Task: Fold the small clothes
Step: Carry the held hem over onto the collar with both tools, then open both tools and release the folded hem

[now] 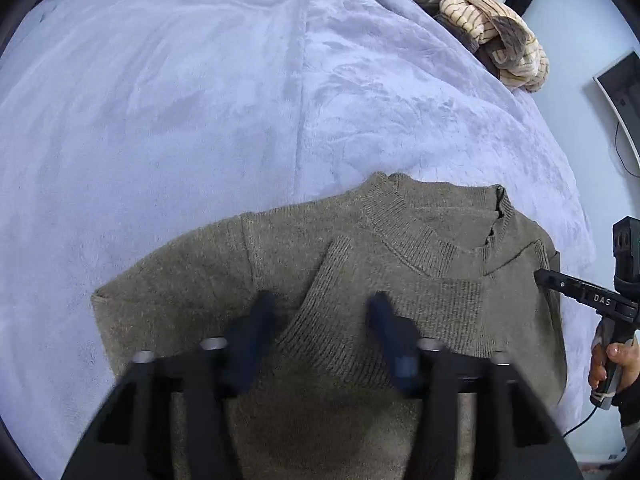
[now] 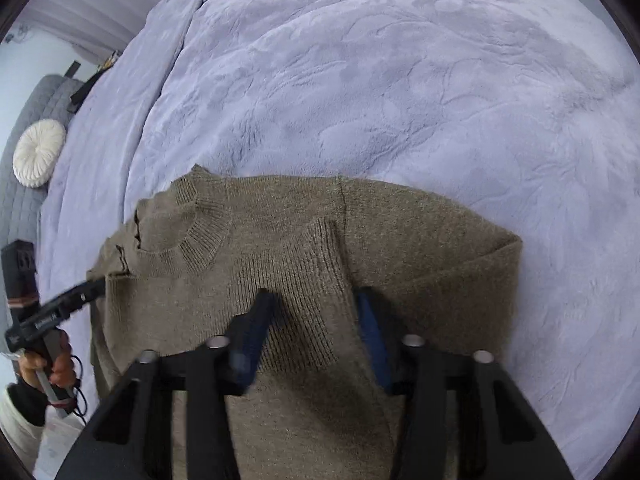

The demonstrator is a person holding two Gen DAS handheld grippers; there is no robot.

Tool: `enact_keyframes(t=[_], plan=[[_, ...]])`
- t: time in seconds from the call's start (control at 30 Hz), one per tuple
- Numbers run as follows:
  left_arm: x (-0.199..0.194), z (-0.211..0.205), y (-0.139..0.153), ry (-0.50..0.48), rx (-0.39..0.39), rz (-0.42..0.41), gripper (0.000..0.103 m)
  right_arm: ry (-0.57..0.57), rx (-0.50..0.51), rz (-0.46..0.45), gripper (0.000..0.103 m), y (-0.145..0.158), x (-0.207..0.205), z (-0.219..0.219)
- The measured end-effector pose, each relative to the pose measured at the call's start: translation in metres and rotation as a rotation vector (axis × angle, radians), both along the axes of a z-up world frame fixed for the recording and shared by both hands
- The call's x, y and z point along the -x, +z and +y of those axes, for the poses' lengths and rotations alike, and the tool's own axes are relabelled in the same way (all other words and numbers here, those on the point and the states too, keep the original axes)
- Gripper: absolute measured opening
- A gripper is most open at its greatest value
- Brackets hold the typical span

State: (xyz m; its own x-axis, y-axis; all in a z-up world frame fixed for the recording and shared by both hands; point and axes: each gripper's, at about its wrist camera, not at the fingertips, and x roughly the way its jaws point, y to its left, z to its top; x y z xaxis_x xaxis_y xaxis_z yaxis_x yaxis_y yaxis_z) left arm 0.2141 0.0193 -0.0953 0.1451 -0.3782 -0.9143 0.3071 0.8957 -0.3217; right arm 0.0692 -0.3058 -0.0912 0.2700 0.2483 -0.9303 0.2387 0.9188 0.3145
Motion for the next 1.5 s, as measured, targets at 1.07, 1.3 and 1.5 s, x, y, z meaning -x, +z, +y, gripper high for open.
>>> enact_keyframes(t=[1.07, 1.3, 1.5], plan=[[0.017, 0.07, 0.034, 0.293, -0.223, -0.197, 0.079, -0.22, 0.22, -0.049, 0.029, 0.027, 0.012, -0.036], [0.069, 0.07, 0.041, 0.271, -0.186, -0.134, 0.079, -0.153, 0.063, -0.073, 0.033, 0.038, 0.062, 0.0], [0.116, 0.093, 0.024, 0.296, -0.128, 0.001, 0.079, -0.04, -0.165, -0.06, 0.056, 0.032, 0.112, 0.058]])
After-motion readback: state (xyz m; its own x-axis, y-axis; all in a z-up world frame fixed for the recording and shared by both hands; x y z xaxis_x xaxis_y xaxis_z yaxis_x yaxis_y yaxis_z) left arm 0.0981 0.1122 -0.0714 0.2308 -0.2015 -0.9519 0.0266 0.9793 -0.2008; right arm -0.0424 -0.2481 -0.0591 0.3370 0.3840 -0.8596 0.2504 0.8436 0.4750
